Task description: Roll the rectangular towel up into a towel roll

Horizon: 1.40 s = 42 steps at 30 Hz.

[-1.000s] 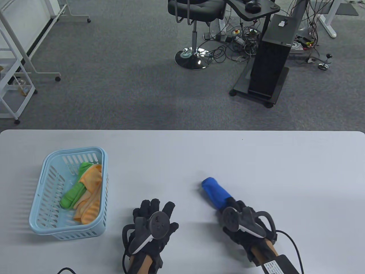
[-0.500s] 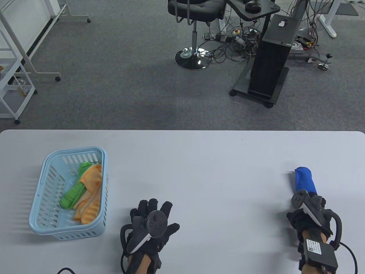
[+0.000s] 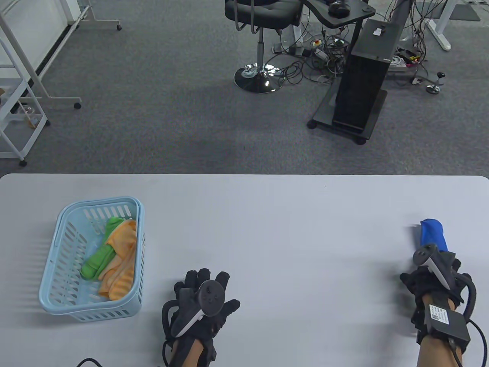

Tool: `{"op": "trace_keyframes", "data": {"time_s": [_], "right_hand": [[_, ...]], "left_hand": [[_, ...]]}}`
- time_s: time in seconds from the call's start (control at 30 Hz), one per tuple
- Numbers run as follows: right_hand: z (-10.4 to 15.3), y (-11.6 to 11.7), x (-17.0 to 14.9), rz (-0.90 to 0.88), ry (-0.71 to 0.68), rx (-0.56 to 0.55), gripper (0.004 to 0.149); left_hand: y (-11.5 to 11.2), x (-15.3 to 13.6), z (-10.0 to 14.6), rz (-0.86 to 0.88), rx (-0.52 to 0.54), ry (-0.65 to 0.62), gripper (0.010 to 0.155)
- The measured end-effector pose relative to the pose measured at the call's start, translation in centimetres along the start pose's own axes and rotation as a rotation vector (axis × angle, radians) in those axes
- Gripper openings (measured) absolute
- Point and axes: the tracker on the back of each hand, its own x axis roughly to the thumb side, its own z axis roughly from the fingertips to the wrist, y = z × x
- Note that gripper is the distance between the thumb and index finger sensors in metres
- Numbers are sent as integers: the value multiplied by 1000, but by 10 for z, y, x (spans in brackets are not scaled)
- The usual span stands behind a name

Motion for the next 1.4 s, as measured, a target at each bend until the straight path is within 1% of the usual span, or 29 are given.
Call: {"op": "trace_keyframes", "data": {"time_s": [0.1, 0.27, 0.33, 0.5, 0.57, 0.6, 0.67, 0.77, 0.83, 0.87, 0.9, 1.03, 1.13, 1.2, 1.3, 1.4], "right_hand": [[0, 1, -5, -28, -4, -11, 91], [13, -5, -1, -13, -39, -67, 95], [28, -15, 5, -8, -68, -89, 97], [66, -39, 29, -124, -186, -176, 100], [87, -47, 41, -141, -247, -167, 100], [101, -50, 49, -156, -297, -199, 100], [119, -51, 58, -170, -355, -232, 100], [157, -45, 72, -138, -447, -270, 97], [177, -36, 80, -163, -502, -304, 95], [181, -33, 82, -161, -518, -302, 95], [194, -27, 86, -153, -554, -304, 95], [218, -10, 94, -128, -642, -332, 98], [229, 1, 97, -186, -697, -370, 102], [233, 7, 99, -226, -722, -406, 102], [233, 15, 102, -197, -754, -415, 102], [227, 22, 102, -218, -773, -419, 102]], "left_hand": [[-1, 0, -1, 6, -19, 1, 82], [-1, 1, 0, 5, -25, -7, 83], [1, 2, 1, 6, -22, -15, 84], [1, 5, 2, 15, -7, -49, 83], [1, 6, 2, 17, -8, -56, 83], [1, 6, 2, 17, -7, -62, 83], [1, 7, 2, 20, -5, -68, 83], [2, 9, 4, 25, 3, -77, 83], [3, 10, 6, 28, 5, -82, 83], [3, 10, 6, 28, 7, -83, 83], [3, 11, 7, 27, 8, -86, 83], [4, 12, 8, 19, 13, -91, 83], [4, 11, 9, 16, 16, -82, 83], [5, 10, 10, 22, 23, -76, 83], [6, 10, 12, 6, 29, -56, 83], [7, 11, 14, -5, 43, -56, 83]]}}
